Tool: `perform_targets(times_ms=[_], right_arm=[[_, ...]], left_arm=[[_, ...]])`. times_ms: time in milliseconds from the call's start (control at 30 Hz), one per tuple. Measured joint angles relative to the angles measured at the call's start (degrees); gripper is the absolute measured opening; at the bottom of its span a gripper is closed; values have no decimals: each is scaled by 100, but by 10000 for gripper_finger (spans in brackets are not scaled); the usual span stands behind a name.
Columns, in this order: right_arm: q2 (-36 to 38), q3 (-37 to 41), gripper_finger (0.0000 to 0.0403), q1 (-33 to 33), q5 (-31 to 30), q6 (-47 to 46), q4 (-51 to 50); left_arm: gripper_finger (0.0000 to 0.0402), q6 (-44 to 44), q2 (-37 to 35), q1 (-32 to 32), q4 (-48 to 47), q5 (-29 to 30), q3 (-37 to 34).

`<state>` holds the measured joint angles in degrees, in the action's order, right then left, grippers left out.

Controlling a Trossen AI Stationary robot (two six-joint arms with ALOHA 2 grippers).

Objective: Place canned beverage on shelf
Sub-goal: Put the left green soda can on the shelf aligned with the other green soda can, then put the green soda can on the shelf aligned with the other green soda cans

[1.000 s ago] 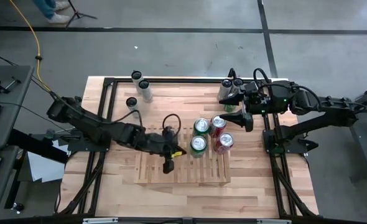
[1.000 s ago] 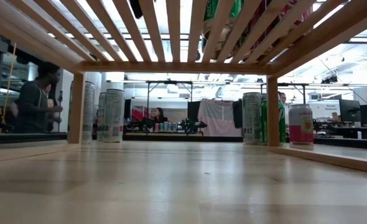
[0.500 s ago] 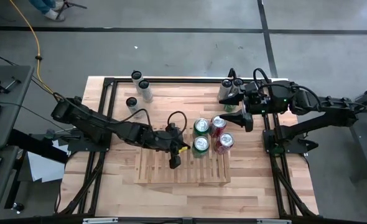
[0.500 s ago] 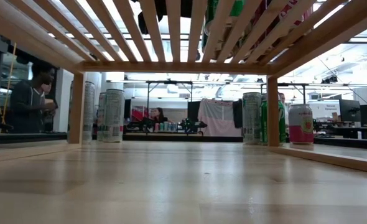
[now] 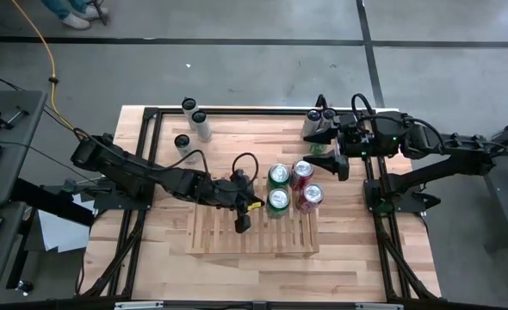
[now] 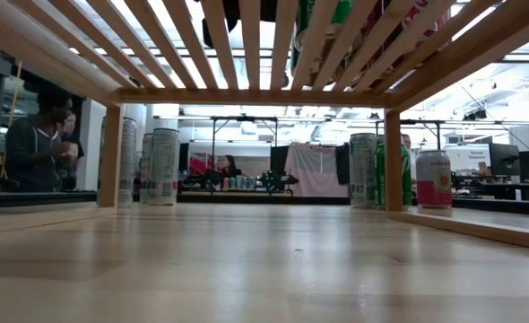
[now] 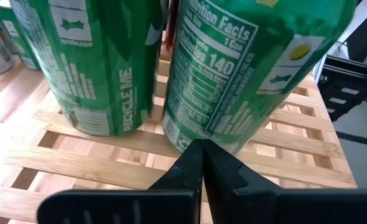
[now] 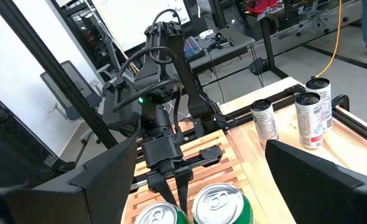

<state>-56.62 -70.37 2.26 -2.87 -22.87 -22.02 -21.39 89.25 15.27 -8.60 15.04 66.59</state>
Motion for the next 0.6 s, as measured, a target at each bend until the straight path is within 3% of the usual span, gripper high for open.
perform_targets(times_ms=[200, 400, 500, 600], right_arm=[[0, 0, 341, 0, 0, 0, 0], [0, 0, 341, 0, -31, 130, 0], [0, 0, 341, 0, -515, 131, 0], [36, -2, 341, -18, -1595, 38, -93]], left_arm=[[0, 6, 0, -33, 262, 51, 0], [0, 3, -107, -33, -154, 52, -2], [0, -79, -426, -68, -581, 51, -2], [0, -243, -979, -137, -964, 69, -4]])
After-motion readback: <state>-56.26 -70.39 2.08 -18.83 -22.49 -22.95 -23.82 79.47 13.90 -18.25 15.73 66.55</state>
